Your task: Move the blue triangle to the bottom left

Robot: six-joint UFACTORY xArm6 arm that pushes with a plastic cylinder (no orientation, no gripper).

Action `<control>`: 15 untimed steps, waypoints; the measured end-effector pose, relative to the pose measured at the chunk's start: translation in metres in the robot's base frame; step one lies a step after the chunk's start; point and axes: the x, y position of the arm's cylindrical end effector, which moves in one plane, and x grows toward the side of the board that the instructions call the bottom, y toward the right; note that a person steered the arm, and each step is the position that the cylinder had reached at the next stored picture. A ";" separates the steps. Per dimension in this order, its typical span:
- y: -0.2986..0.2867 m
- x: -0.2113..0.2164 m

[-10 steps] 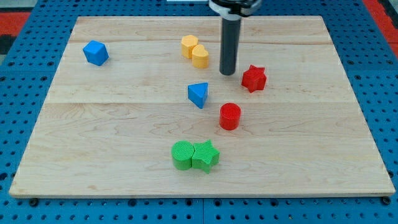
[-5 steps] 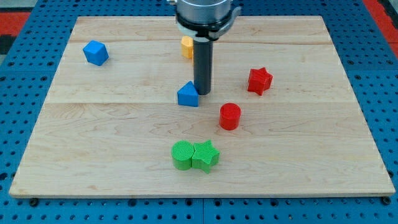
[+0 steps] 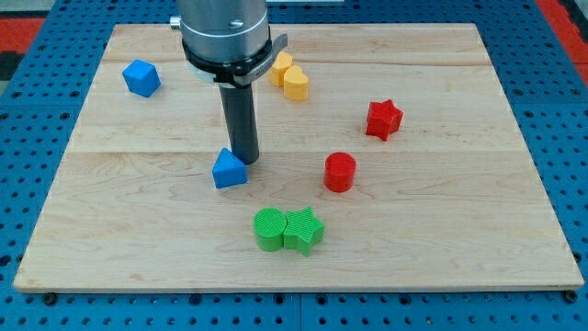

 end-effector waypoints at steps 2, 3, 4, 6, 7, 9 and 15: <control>-0.019 0.034; -0.034 0.047; -0.053 0.055; -0.081 0.073; -0.079 0.081; -0.092 0.096; -0.120 0.135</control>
